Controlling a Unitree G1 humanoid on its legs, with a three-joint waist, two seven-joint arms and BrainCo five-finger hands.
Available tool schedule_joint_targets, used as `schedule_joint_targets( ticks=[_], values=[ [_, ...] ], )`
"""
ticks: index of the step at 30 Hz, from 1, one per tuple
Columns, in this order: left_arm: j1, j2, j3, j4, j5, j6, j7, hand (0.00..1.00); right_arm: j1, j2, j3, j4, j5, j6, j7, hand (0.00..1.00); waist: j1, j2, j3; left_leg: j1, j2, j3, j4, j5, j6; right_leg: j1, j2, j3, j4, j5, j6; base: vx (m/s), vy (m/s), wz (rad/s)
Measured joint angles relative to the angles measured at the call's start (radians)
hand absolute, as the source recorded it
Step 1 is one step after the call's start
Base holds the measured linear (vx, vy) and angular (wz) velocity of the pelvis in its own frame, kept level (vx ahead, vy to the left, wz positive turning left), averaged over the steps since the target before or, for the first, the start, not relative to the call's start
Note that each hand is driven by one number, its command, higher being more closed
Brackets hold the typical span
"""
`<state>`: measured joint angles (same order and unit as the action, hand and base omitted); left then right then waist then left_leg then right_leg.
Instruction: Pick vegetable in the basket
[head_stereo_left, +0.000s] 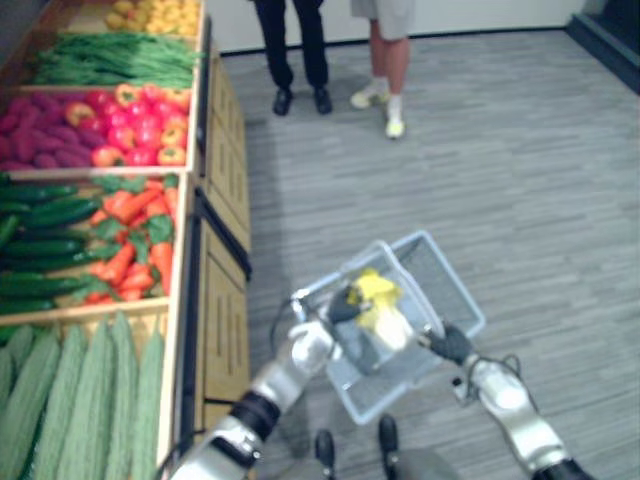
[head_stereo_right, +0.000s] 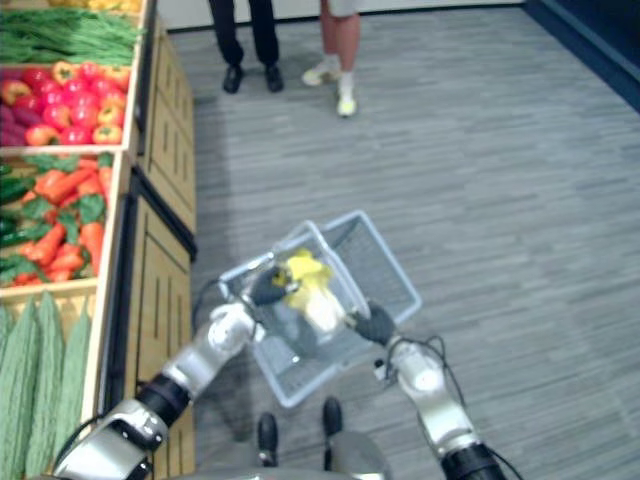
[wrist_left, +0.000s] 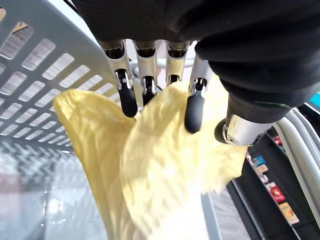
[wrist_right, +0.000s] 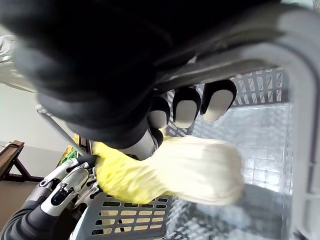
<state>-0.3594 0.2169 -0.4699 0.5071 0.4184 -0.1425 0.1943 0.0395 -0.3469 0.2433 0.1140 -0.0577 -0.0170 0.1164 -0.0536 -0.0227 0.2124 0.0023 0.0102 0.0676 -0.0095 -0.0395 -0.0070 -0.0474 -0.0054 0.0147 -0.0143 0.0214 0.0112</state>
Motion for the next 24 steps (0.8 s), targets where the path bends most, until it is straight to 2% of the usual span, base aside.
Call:
schedule_joint_targets(
  ticks=[7, 9, 11, 12, 14, 15, 16, 17, 19, 20, 21, 23, 24],
  values=[
    [0.019, -0.012, 0.030, 0.037, 0.021, 0.002, 0.007, 0.00, 0.053, 0.055, -0.043, 0.005, 0.000, 0.002, -0.012, 1.00, -0.001, 0.001, 0.000, 0.001, 0.001, 0.002, 0.001, 0.002, -0.004, 0.001, 0.000, -0.005, 0.003, -0.004, -0.003, 0.02, 0.001, 0.01],
    [0.045, -0.018, 0.070, 0.037, 0.020, 0.001, 0.014, 0.00, 0.061, 0.071, -0.048, 0.021, 0.000, 0.002, -0.031, 1.00, -0.002, 0.005, 0.007, -0.003, 0.007, 0.010, 0.060, -0.029, -0.022, 0.013, 0.003, 0.000, 0.023, -0.025, -0.010, 0.00, -0.017, -0.06],
    [0.097, -0.022, 0.112, 0.036, 0.015, -0.002, 0.022, 0.00, 0.088, 0.082, -0.047, 0.026, 0.000, 0.004, -0.043, 1.00, 0.003, 0.018, 0.029, -0.030, 0.034, 0.034, 0.249, -0.115, -0.076, 0.047, 0.015, 0.011, 0.060, -0.081, -0.023, -0.03, -0.036, -0.11],
    [0.110, -0.024, 0.124, 0.035, 0.014, -0.002, 0.022, 0.00, 0.091, 0.082, -0.046, 0.030, -0.001, 0.004, -0.043, 1.00, 0.003, 0.020, 0.032, -0.049, 0.041, 0.040, 0.307, -0.125, -0.092, 0.054, 0.018, 0.015, 0.064, -0.088, -0.029, -0.04, -0.041, -0.14],
    [0.145, -0.043, 0.164, 0.020, -0.019, 0.000, 0.024, 0.00, 0.092, 0.076, -0.053, 0.044, -0.004, 0.005, -0.049, 1.00, 0.004, 0.027, 0.057, -0.145, 0.058, 0.056, 0.523, -0.098, -0.107, 0.096, 0.013, 0.029, 0.017, -0.095, -0.036, 0.01, -0.021, -0.13],
    [0.164, -0.052, 0.191, 0.008, -0.026, -0.002, 0.028, 0.00, 0.085, 0.084, -0.066, 0.053, -0.006, 0.006, -0.061, 1.00, 0.007, 0.024, 0.071, -0.202, 0.053, 0.061, 0.593, -0.093, -0.102, 0.110, -0.003, 0.044, 0.004, -0.094, -0.037, 0.07, 0.013, -0.23],
    [0.170, -0.054, 0.198, 0.003, -0.026, -0.002, 0.028, 0.00, 0.080, 0.091, -0.070, 0.058, -0.009, 0.007, -0.067, 1.00, 0.010, 0.026, 0.078, -0.213, 0.052, 0.061, 0.598, -0.107, -0.098, 0.108, -0.009, 0.047, 0.009, -0.093, -0.041, 0.08, 0.030, -0.21],
    [0.187, -0.058, 0.215, -0.011, -0.034, 0.000, 0.032, 0.00, 0.077, 0.094, -0.090, 0.062, -0.013, 0.023, -0.082, 1.00, 0.010, 0.027, 0.098, -0.234, 0.050, 0.061, 0.560, -0.132, -0.103, 0.107, -0.020, 0.049, 0.020, -0.094, -0.043, 0.06, 0.040, -0.10],
    [0.231, -0.058, 0.252, -0.039, -0.068, 0.001, 0.039, 0.00, 0.076, 0.114, -0.144, 0.080, -0.013, 0.033, -0.118, 1.00, 0.018, 0.042, 0.101, -0.249, 0.047, 0.061, 0.419, -0.122, -0.109, 0.106, -0.032, 0.051, 0.016, -0.094, -0.042, 0.10, 0.089, -0.09],
    [0.255, -0.058, 0.279, -0.053, -0.090, 0.002, 0.041, 0.00, 0.074, 0.121, -0.190, 0.101, -0.012, 0.034, -0.146, 1.00, 0.031, 0.039, 0.107, -0.252, 0.046, 0.066, 0.307, -0.081, -0.109, 0.105, -0.038, 0.051, 0.012, -0.100, -0.034, 0.19, 0.151, -0.06],
    [0.279, -0.057, 0.304, -0.066, -0.104, 0.002, 0.046, 0.00, 0.072, 0.126, -0.213, 0.112, -0.013, 0.040, -0.178, 1.00, 0.038, 0.067, 0.103, -0.245, 0.055, 0.089, 0.195, -0.037, -0.114, 0.111, -0.036, 0.048, 0.010, -0.110, -0.018, 0.22, 0.168, -0.02],
    [0.321, -0.057, 0.331, -0.079, -0.124, 0.002, 0.051, 0.00, 0.061, 0.117, -0.240, 0.131, -0.020, 0.044, -0.208, 1.00, 0.046, 0.098, 0.102, -0.220, 0.074, 0.127, 0.098, 0.000, -0.097, 0.129, -0.026, 0.048, 0.020, -0.137, 0.006, 0.28, 0.188, -0.06],
    [0.333, -0.057, 0.341, -0.081, -0.132, 0.002, 0.053, 0.00, 0.057, 0.119, -0.240, 0.139, -0.020, 0.050, -0.218, 1.00, 0.058, 0.096, 0.102, -0.205, 0.072, 0.145, 0.099, 0.029, -0.083, 0.134, -0.032, 0.055, 0.031, -0.152, 0.014, 0.37, 0.235, -0.23]
  ],
)
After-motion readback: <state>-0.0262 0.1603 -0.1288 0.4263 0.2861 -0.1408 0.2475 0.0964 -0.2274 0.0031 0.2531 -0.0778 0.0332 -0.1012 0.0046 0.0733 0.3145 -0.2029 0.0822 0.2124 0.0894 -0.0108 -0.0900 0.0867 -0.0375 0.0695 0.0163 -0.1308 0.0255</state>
